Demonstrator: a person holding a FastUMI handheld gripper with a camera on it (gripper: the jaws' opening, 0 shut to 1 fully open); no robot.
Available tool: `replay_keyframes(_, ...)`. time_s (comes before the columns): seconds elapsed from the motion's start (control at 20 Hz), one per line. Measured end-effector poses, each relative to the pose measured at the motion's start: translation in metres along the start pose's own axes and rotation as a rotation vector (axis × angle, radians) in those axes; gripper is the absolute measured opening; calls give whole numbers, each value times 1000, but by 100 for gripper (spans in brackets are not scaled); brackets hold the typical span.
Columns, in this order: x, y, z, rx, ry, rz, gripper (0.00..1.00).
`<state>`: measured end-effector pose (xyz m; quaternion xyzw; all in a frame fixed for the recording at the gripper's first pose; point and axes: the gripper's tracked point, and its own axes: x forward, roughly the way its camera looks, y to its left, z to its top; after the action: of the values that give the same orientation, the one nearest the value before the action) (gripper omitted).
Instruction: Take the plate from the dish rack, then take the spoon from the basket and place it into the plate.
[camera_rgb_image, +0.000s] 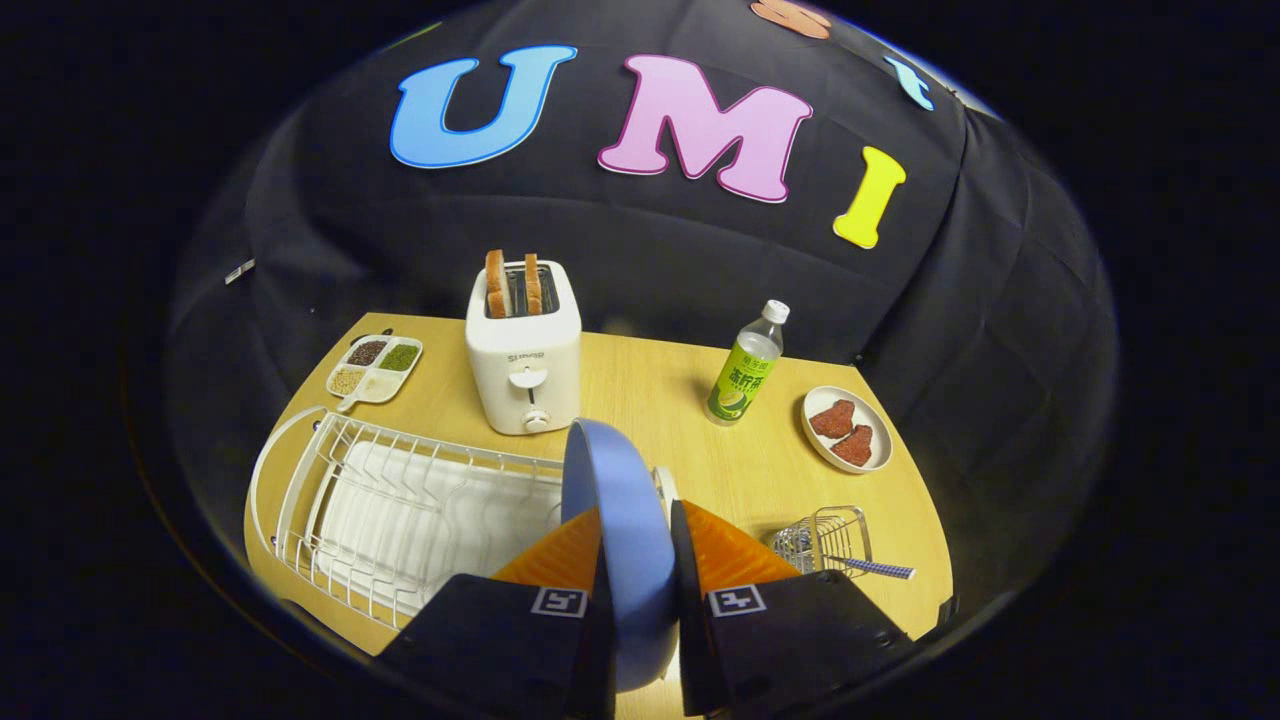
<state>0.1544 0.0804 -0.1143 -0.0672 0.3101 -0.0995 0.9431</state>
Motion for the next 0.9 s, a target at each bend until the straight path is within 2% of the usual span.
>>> replay_keyframes(0.15, 2, -14, 1, 50, 6, 7, 26)
replay_keyframes(0.45, -5, -22, -4, 141, 28, 127, 24)
replay_keyframes(0.7, -40, -49, -4, 211, 2, 236, 24)
replay_keyframes(0.9, -75, -85, -32, 215, 11, 271, 24)
